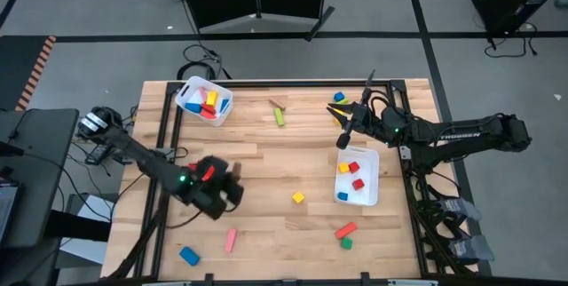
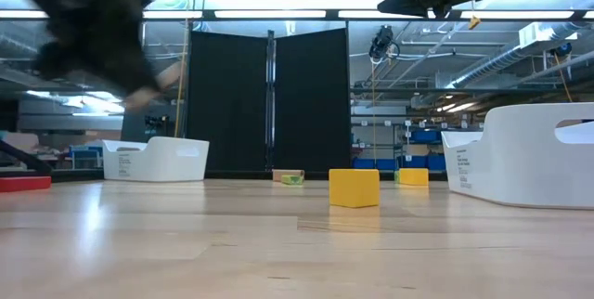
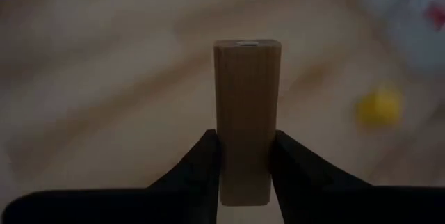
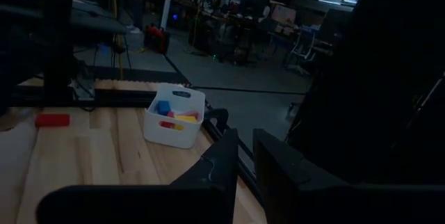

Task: Sort blocks by size
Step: Put the bottom brown rectangular block into the top white bin

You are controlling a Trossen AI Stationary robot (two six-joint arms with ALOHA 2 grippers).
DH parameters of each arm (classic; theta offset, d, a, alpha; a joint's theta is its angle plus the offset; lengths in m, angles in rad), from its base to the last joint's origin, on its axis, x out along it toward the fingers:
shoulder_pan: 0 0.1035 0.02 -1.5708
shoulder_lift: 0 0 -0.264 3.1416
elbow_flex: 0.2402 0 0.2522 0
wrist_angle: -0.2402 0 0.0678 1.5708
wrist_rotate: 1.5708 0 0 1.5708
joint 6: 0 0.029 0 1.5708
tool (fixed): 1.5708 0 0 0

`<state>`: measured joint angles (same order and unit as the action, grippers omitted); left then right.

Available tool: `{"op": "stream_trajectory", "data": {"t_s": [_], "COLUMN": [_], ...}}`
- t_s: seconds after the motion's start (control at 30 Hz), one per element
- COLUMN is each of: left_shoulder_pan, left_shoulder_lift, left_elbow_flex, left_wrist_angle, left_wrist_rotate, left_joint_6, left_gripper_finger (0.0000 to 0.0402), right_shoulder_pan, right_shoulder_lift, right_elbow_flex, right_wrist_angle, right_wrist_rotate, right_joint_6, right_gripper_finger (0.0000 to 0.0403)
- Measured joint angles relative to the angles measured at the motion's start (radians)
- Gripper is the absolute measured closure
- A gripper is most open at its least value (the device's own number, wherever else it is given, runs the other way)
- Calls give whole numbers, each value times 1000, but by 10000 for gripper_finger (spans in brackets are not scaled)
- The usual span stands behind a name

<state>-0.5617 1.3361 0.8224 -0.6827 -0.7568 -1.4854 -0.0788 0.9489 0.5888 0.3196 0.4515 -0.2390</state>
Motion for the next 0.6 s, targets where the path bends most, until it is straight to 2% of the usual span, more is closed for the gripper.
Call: {"op": "stream_trajectory", "data": {"t_s": [0.1,0.27,0.33,0.43,0.6], "left_shoulder_pan": [86,252,323,437,620], "left_shoulder_lift": [0,0,0,0,0], "left_elbow_flex": [20,25,25,25,25], "left_wrist_angle": [113,478,568,622,588], "left_wrist_rotate": [-90,-76,-62,-31,55], "left_joint_6": [195,644,776,881,924], "left_gripper_finger": [298,298,298,298,298], "right_shoulder_pan": [0,0,0,0,1], "right_shoulder_lift": [0,0,0,0,0], "right_elbow_flex": [0,0,0,0,0], "right_wrist_angle": [0,0,-1,-2,-12], "right_wrist_rotate": [0,0,0,0,0], "right_joint_6": [1,3,4,8,11], "right_gripper_finger": [348,346,344,342,341]}}
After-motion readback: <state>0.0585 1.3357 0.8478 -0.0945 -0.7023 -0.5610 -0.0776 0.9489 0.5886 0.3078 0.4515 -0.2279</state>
